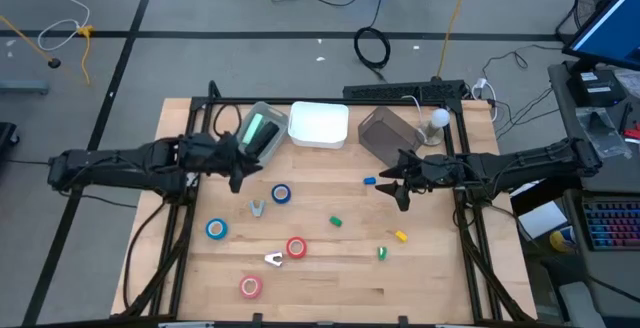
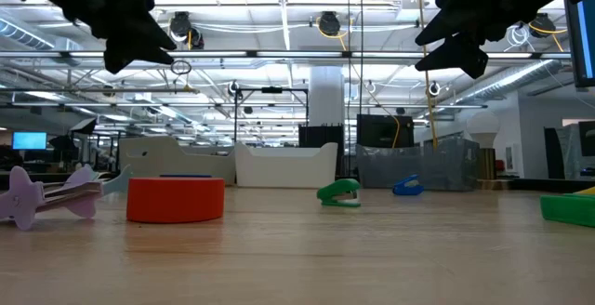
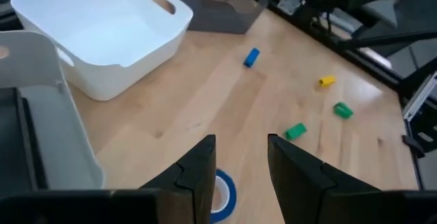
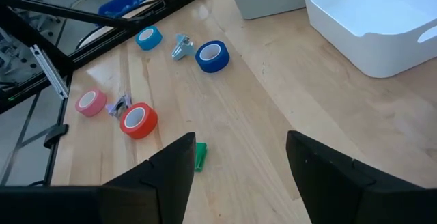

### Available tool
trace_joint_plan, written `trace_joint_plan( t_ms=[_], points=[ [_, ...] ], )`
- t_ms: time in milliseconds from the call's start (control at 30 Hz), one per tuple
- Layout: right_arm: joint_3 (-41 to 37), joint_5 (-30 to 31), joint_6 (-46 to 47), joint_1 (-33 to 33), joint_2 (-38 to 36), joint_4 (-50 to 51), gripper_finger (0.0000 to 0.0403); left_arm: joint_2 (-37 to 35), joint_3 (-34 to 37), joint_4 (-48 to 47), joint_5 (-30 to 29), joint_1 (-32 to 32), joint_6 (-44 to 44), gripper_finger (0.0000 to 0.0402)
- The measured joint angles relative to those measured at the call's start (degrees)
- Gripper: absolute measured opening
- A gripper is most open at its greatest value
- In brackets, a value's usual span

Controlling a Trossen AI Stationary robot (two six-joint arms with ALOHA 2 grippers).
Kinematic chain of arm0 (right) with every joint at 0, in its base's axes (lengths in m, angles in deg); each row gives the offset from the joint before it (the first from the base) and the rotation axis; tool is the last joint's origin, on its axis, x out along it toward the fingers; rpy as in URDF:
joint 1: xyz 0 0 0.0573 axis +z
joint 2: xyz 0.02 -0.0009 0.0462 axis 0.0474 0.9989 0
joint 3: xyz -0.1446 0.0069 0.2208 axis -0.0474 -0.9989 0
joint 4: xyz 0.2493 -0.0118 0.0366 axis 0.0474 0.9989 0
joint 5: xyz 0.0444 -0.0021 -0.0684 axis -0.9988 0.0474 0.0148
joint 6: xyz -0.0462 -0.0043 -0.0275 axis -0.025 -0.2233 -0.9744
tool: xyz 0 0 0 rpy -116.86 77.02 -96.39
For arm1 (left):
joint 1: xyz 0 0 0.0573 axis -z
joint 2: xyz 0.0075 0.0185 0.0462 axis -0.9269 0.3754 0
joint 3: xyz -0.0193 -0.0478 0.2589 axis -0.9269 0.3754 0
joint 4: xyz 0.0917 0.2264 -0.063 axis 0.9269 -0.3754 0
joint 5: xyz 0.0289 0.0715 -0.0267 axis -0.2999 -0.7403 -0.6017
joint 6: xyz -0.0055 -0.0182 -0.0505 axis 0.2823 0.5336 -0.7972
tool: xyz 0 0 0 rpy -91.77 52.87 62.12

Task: Pick and place Stapler, Stapler remover, tape
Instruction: Put the blue stapler into the gray bin

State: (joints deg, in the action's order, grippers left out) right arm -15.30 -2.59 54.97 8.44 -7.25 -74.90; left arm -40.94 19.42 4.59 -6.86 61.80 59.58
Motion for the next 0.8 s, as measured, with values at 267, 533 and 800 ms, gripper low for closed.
trace_joint_plan(
  t_ms=[267,533,800],
  points=[
    [0.0,0.0,0.0,0.0,0.0,0.0,0.0221,-6.0,6.9,7.5,-2.1,6.4,-0.2,0.0134],
    [0.0,0.0,0.1,0.0,0.0,0.0,0.0221,-11.6,13.9,13.1,-5.0,11.4,-1.5,0.0134],
    [0.0,0.1,-6.6,0.0,0.1,2.1,0.0215,-14.3,20.0,18.4,-5.7,14.5,-3.3,0.0134]
  ],
)
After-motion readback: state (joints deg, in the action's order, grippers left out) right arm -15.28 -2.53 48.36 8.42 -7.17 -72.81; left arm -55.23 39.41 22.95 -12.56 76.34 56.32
